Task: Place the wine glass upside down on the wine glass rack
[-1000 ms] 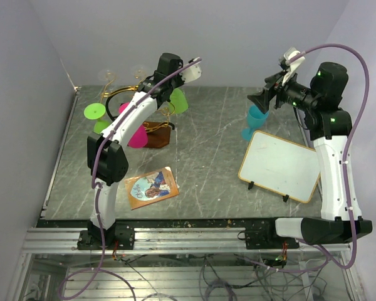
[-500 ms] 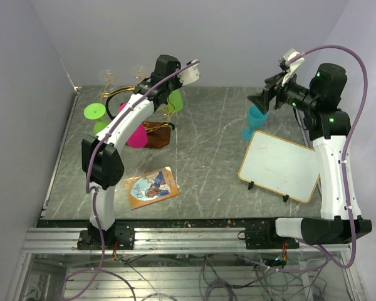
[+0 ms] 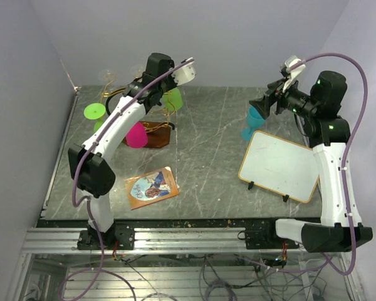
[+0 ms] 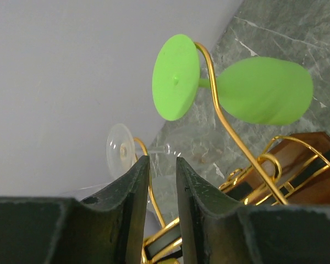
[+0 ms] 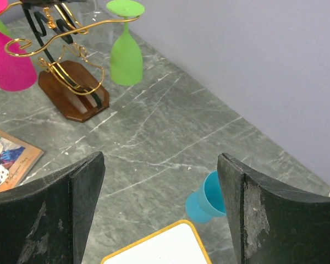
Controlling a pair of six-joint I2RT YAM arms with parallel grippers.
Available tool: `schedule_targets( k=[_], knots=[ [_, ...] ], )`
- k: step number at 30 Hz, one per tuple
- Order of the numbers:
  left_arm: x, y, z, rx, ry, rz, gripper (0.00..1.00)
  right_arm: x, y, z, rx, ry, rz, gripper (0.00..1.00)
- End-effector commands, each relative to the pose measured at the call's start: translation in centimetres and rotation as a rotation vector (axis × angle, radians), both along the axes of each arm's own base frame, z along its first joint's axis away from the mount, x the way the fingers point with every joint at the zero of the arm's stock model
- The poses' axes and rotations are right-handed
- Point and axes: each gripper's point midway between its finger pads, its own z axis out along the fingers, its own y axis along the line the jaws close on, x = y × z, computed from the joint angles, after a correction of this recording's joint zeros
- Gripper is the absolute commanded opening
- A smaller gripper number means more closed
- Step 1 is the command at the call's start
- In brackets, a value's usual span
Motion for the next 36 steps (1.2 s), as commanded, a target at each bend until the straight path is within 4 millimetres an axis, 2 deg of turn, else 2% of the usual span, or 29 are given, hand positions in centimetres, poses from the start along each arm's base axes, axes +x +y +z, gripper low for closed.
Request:
schedule_targets(
  k=[1,7,13,17,20,26,32,36],
  knots=[
    [-2.5,0.8,2.5,-0.065,0.003,-0.014,0.38,-0.2,-1.2,0.8,-0.014,-0.054,-0.066,0.83],
    [-6.8,2.5,5.3,-0.151,-0.003,-0.013,0.58,-0.2,-3.3,-0.8,-0.088,-0.039,-0.176,0.84],
    [-11.7,4.7,8.1,-0.289,-0.037,0.021,0.88,0.5,-5.6,-5.1,-0.179,0.153,-0.282,0.85],
    [-14.5,5.7,9.0,-0.374,-0.024,0.033,0.97,1.5,-5.9,-7.7,-0.179,0.22,-0.31,0.85],
    [-15.5,5.6,8.3,-0.435,0.011,0.043,0.98,3.0,-6.2,-9.4,-0.164,0.239,-0.342,0.85],
    [-16.8,4.5,6.8,-0.567,0.082,0.039,0.99,6.7,-8.1,-12.8,-0.188,0.287,-0.456,0.82],
    [-17.8,4.2,7.9,-0.61,0.074,-0.004,0.99,11.2,-10.1,-16.5,-0.219,0.327,-0.573,0.7],
    [-18.3,5.2,9.6,-0.629,0.044,-0.007,0.99,13.6,-10.6,-18.0,-0.205,0.354,-0.617,0.6]
  ],
)
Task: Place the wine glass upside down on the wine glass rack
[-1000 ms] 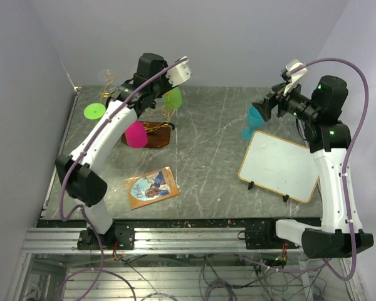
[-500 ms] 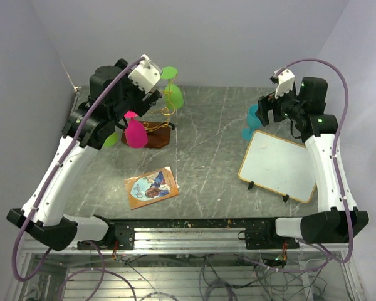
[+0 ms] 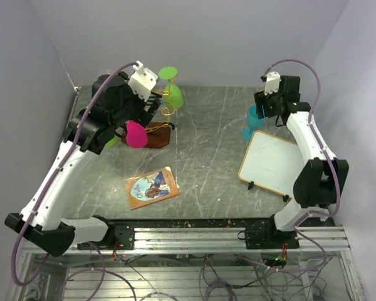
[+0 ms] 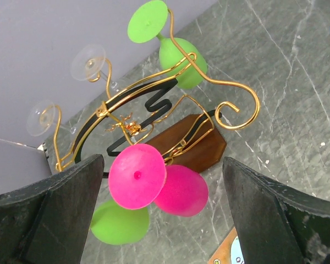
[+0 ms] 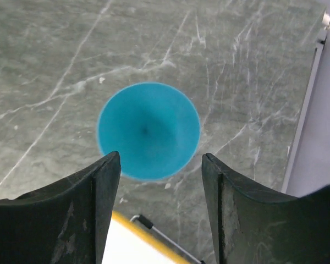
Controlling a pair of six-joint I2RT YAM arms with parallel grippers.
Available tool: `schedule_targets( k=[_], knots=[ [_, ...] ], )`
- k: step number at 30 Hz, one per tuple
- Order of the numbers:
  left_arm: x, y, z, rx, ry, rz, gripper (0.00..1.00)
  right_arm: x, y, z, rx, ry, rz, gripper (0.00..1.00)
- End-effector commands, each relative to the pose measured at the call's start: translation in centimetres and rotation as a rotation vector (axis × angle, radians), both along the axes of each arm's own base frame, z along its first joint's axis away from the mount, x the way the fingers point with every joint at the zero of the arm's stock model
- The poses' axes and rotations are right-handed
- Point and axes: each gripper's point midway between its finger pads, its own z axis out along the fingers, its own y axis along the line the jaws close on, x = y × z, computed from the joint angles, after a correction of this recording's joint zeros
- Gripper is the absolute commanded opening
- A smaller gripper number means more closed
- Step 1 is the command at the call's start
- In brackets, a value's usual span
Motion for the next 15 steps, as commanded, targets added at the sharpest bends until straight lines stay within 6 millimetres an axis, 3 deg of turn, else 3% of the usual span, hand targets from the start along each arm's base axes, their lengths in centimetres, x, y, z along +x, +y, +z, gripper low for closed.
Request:
schedule_targets(
  k=[1,5,10,15],
  knots=[
    [-1.4,1.0,3.8,-0.089,-0.069,-0.012,0.99,3.2,-1.5,0.5,-0.003,-0.05,-0.097,0.58],
    [-1.8,1.9,4.7,-0.106,-0.094,-0.01,0.99,4.2,-2.0,-1.6,-0.021,0.007,-0.124,0.49],
    [-1.7,2.0,4.7,-0.138,-0.074,-0.023,0.99,4.5,-2.4,-2.6,-0.032,0.014,-0.144,0.45],
    [-1.4,1.7,3.7,-0.14,-0.049,-0.037,0.99,4.6,-2.3,-3.7,-0.033,0.034,-0.14,0.37]
  ],
)
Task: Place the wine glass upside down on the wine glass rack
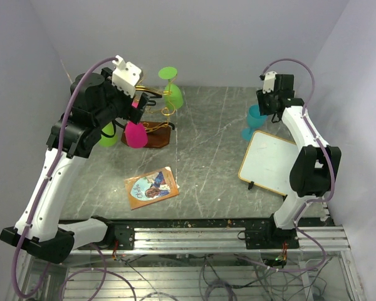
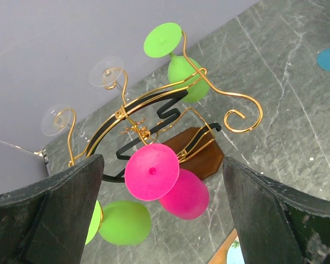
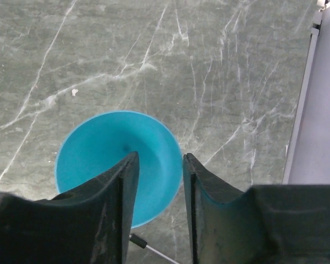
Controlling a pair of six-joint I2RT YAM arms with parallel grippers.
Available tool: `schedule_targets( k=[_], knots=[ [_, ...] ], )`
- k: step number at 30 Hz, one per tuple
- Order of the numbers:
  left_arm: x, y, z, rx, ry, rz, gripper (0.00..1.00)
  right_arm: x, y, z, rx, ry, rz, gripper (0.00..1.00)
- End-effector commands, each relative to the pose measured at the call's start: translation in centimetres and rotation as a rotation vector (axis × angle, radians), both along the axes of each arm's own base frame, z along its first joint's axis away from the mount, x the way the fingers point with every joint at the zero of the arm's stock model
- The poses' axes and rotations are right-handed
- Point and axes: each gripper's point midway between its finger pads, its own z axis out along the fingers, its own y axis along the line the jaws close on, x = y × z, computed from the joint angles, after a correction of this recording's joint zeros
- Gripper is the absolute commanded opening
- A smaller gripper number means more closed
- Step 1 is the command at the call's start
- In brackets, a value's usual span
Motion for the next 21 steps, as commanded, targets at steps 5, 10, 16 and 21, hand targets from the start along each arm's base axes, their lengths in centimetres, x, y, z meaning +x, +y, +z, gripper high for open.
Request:
schedule_targets(
  k=[5,10,16,21],
  knots=[
    [0.4,-0.8,-0.5,-0.04,0.016,-0.039,0.99,0.9,-0.9,-0.2,-0.016,-0.015,-0.029,0.27],
    [0.7,-1.0,-0.6,-0.064,0.027,-0.048,0.99,0.9,-1.0,-0.6,-0.016,-0.003,-0.024,0.19],
    [0.7,-0.8,-0.4,-0.074,0.024,-0.041,0.99,0.7,-1.0,-0.9,-0.007,-0.003,-0.018,0.04],
    [0.8,-0.4,0.2,-0.07,0.008,-0.024,0.99,1.3,-0.4,1.5,0.015,-0.057,0.014,0.0]
  ],
)
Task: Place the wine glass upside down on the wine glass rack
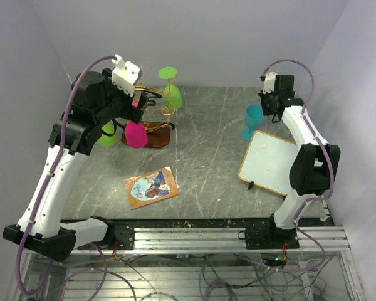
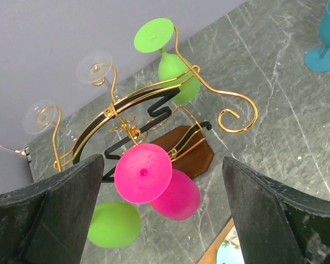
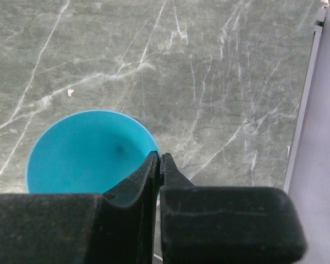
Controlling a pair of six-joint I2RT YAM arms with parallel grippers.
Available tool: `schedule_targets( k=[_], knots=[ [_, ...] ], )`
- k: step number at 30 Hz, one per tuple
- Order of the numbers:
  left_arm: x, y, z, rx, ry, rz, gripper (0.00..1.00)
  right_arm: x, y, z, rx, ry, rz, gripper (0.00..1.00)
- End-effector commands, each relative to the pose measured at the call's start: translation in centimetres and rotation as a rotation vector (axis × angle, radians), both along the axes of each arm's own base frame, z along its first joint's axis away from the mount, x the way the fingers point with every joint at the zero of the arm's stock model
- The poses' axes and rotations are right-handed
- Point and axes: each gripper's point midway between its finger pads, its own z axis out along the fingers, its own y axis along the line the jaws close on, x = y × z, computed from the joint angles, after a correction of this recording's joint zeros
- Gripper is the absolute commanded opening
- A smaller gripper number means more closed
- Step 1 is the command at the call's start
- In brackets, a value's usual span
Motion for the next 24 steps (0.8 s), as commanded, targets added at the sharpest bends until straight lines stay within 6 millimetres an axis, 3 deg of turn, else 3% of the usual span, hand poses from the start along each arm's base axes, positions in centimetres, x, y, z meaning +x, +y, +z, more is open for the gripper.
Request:
schedule_targets(
  k=[1,7,14,20,24],
  knots=[
    [0.4,0.2,1.3,-0.025,-0.038,0.013,0.99,1.0,0.4,3.0,0.024,-0.081,0.035,0.0],
    [0.2,1.8,2.0,-0.059,-0.057,0.073,0.99,1.1,2.6,7.4,0.099,-0.161,0.136,0.0],
    [-1.5,1.8,3.8,-0.074,-0.109,0.031,1.0,-0.1,6.2,12.8,0.254,-0.243,0.234,0.0],
    [-2.8,0.0,3.9,-0.131,-0.083,-0.066,1.0,-2.0,9.3,16.3,0.385,-0.273,0.326,0.0],
    [-3.0,-1.5,3.3,-0.171,-0.004,-0.127,0.92,-4.3,11.7,19.0,0.456,-0.325,0.434,0.0]
  ],
)
